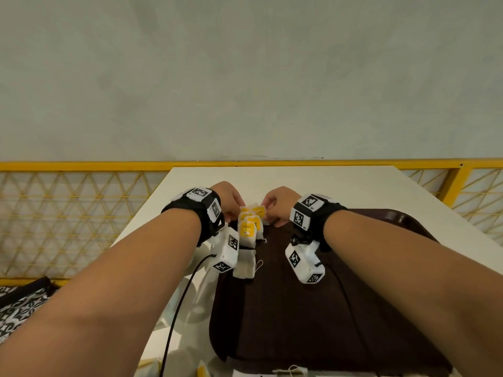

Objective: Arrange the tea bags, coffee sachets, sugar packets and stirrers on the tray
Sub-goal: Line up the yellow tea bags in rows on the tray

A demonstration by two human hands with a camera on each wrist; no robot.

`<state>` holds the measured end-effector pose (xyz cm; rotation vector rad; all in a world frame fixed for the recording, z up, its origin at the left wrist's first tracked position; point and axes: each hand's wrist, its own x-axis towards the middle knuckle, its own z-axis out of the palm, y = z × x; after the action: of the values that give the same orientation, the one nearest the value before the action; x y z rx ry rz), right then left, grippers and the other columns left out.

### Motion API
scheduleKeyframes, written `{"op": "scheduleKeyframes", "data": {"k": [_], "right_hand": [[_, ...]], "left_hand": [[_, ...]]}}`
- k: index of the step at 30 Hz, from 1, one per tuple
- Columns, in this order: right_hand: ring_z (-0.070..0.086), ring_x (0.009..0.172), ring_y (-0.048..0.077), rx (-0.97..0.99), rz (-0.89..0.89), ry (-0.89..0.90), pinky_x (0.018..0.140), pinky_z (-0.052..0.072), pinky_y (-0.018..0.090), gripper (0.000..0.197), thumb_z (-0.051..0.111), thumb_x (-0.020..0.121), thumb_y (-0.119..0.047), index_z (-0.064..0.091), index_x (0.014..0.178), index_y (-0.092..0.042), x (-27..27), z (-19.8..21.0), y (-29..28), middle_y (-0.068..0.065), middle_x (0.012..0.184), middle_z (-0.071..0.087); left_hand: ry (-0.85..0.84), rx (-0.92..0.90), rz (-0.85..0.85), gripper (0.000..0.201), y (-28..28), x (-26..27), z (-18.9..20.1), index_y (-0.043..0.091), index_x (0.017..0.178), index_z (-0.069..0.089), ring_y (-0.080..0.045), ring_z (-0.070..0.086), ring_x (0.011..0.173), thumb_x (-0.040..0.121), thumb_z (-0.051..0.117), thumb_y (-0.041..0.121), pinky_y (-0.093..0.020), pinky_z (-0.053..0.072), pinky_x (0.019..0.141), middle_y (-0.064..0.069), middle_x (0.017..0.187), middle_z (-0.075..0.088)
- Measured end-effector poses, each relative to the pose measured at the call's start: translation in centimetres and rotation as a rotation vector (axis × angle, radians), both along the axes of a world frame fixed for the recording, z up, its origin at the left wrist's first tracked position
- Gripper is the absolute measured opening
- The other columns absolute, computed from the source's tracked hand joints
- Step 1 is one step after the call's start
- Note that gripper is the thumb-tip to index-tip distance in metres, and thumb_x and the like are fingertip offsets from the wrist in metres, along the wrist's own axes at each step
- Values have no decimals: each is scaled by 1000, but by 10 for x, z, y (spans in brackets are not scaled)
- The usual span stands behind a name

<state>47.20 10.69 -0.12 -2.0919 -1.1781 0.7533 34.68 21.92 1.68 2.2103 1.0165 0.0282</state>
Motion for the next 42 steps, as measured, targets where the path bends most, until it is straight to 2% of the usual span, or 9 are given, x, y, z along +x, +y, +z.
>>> {"op": "scheduleKeyframes", "data": {"k": [5,10,14,18,26,32,36,39,42], "right_hand": [[66,77,22,-37,24,-27,66,57,30,27,66,83,4,62,110,0,12,6,-2,16,93,65],[64,71,18,21,-50,-62,51,56,25,13,61,87,4,59,90,-8,22,14,1,10,80,61],[68,89,32,24,-111,-136,65,60,40,19,58,87,4,57,75,-11,20,15,10,17,91,62],[64,104,31,-68,-96,-259,83,56,41,23,58,87,2,66,108,-3,16,15,18,12,104,63],[60,53,12,-35,17,-106,44,52,17,15,60,86,3,61,84,-11,3,7,29,4,75,60],[69,81,32,-10,-94,-163,67,59,41,21,64,84,2,57,73,-14,14,6,28,5,76,60],[67,94,28,-6,-31,-291,80,58,40,21,67,81,0,57,70,-14,11,8,24,-5,70,54],[68,81,28,0,-11,-237,73,60,39,23,68,80,1,57,69,-16,6,4,28,3,73,61],[64,63,21,5,33,-160,55,58,23,21,67,79,5,59,73,-13,-1,1,33,7,74,63]], "left_hand": [[82,57,-75,3,1,2,-1,8,87,64,-10,62,66,86,66,5,-19,52,55,-4,77,64],[118,70,-151,17,2,0,2,15,75,58,-1,62,54,85,68,6,-10,44,40,0,70,63],[143,58,-178,15,3,-3,6,14,77,58,-7,64,66,84,68,6,-8,44,42,2,72,64],[179,38,-191,12,6,-5,6,15,80,60,-7,65,70,85,68,8,-9,45,44,2,74,66],[144,178,-159,19,8,5,4,6,103,68,-16,57,89,85,69,11,-26,52,73,-4,95,62],[116,182,-170,9,9,9,0,14,78,66,-21,63,91,83,72,18,-34,55,88,-6,97,67],[65,83,-171,16,12,1,0,12,70,63,-15,64,75,80,74,7,-27,57,80,-4,80,66],[23,23,-176,17,11,-3,1,9,71,62,-16,64,72,79,73,0,-29,57,79,-6,75,65],[21,22,-173,17,9,-4,4,9,71,62,-16,64,70,79,72,-2,-29,57,79,-5,74,64]]}}
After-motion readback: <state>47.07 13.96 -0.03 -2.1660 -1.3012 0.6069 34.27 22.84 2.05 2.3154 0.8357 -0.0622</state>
